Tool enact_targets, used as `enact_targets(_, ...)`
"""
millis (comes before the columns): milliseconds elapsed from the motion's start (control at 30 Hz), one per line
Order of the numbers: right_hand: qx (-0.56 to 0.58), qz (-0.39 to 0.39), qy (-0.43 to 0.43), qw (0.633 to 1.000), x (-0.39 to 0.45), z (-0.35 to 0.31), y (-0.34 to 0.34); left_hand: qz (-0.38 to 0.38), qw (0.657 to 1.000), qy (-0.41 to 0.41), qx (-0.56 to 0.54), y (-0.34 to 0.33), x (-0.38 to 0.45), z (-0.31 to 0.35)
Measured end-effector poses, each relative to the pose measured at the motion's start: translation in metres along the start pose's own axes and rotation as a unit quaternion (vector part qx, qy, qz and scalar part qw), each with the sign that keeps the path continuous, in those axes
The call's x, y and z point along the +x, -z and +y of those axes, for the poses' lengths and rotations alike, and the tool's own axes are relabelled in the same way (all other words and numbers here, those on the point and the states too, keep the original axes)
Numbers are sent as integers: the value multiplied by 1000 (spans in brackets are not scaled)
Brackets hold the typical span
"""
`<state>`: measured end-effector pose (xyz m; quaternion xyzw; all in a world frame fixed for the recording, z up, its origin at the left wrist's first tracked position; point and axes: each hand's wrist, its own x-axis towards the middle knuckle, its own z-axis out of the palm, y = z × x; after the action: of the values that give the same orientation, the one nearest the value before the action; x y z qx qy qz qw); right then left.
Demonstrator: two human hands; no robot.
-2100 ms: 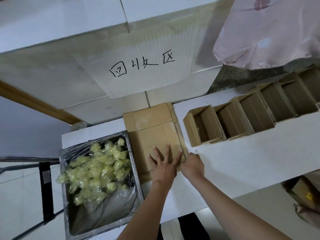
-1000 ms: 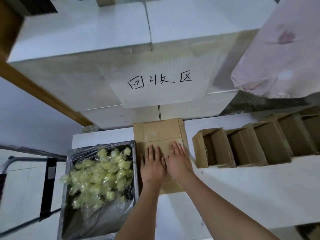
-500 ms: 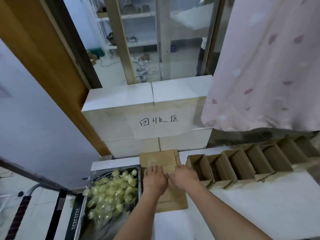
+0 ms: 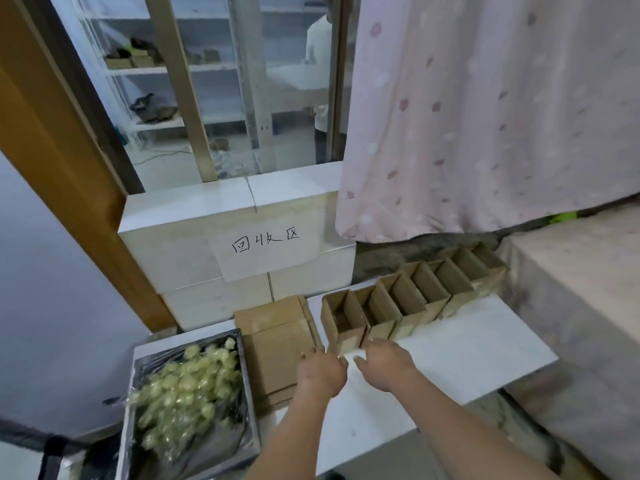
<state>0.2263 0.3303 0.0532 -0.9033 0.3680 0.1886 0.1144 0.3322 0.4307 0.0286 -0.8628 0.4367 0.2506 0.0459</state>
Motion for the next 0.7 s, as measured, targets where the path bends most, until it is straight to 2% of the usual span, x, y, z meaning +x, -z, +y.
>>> enact_targets(433,35,49,-68,996,-64,112,8,35,996,-62,56,16,-35,116)
enact_targets(700,55,85,-78,992,-77,228,24,53,992,-84,76,22,-20,233)
